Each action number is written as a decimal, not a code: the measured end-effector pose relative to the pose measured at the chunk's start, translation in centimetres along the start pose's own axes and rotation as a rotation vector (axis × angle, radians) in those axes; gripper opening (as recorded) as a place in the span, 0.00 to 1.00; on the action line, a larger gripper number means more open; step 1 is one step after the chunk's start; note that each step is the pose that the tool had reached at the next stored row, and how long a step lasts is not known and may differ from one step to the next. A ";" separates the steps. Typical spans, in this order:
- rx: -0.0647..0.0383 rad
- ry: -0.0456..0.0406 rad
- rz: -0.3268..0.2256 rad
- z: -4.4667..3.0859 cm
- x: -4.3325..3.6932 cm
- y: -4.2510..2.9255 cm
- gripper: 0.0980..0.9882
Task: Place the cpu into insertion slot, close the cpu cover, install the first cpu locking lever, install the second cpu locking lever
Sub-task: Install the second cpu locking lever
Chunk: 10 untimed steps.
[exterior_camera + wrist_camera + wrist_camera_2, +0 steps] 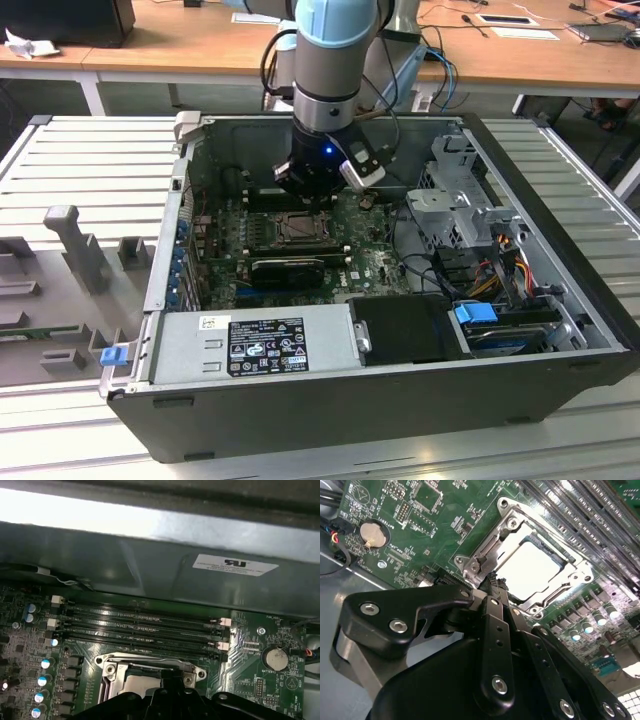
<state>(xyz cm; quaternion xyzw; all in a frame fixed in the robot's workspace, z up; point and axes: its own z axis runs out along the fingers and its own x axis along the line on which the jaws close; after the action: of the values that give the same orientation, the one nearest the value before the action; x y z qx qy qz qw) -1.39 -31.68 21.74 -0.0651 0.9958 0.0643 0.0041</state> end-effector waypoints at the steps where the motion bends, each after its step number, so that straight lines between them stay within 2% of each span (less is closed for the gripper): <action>1: 0.000 0.0002 0.000 -0.05 0.01 -0.01 0.01; 2: 0.000 0.0000 0.000 -0.22 0.04 0.01 0.01; 3: 0.000 0.0001 0.000 -0.70 0.03 0.07 0.01; 5: 0.000 0.0001 0.000 -2.63 0.01 0.32 0.01; 6: 0.000 0.0001 0.000 -3.03 0.00 0.37 0.01; 8: 0.000 0.0000 0.000 -3.54 0.00 0.38 0.01; 10: 0.000 0.0001 0.000 -3.58 0.06 0.11 0.01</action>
<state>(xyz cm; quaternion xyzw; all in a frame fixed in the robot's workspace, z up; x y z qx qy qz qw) -1.46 -32.04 25.30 -0.0651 0.9958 0.0644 0.0041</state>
